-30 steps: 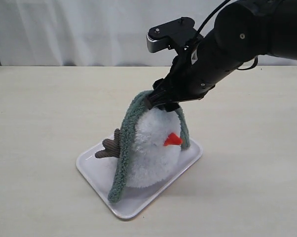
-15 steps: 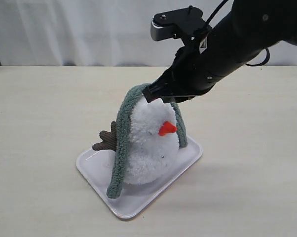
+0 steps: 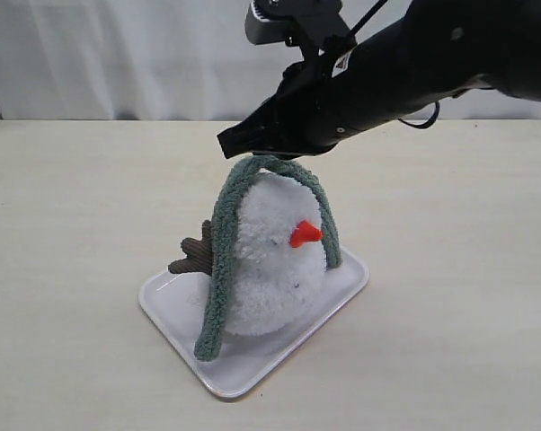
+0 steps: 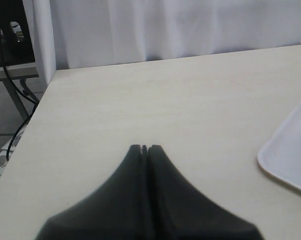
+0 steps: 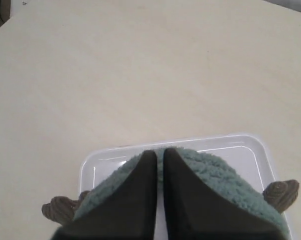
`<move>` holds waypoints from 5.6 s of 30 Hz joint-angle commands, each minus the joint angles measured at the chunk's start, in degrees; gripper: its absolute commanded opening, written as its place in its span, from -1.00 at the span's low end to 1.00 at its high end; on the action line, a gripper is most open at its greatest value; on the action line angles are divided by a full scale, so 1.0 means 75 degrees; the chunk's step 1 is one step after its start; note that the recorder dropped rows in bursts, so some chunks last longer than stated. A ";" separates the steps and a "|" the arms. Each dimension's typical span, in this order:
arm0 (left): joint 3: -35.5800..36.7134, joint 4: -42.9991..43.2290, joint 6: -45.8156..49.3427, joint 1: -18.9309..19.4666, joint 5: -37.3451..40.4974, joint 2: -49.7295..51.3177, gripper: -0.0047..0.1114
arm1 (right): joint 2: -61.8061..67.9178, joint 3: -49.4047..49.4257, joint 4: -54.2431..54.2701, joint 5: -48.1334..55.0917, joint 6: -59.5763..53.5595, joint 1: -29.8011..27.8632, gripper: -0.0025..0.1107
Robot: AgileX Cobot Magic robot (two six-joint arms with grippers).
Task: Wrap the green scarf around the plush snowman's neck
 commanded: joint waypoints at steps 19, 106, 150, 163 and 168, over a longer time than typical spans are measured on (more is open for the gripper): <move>0.0024 -0.0006 -0.0007 0.0009 -0.0123 -0.0013 -0.92 | 0.1265 0.0003 0.0049 -0.0209 0.0004 0.0003 -0.89; 0.0024 -0.0006 -0.0007 0.0009 -0.0123 -0.0013 -0.92 | 0.1018 0.0058 -0.1693 0.0660 0.1603 0.1079 -0.88; 0.0024 -0.0006 -0.0007 0.0009 -0.0123 -0.0013 -0.92 | 0.0574 0.1920 -0.3325 -0.0196 0.4032 0.2146 -0.12; 0.0024 -0.0006 -0.0007 0.0009 -0.0123 -0.0013 -0.92 | 0.0998 0.1867 -0.3388 -0.0083 0.3834 0.2146 -0.89; 0.0024 -0.0006 -0.0007 0.0009 -0.0123 -0.0013 -0.92 | 0.0998 0.1415 -0.3821 0.1694 0.3600 0.2146 -0.88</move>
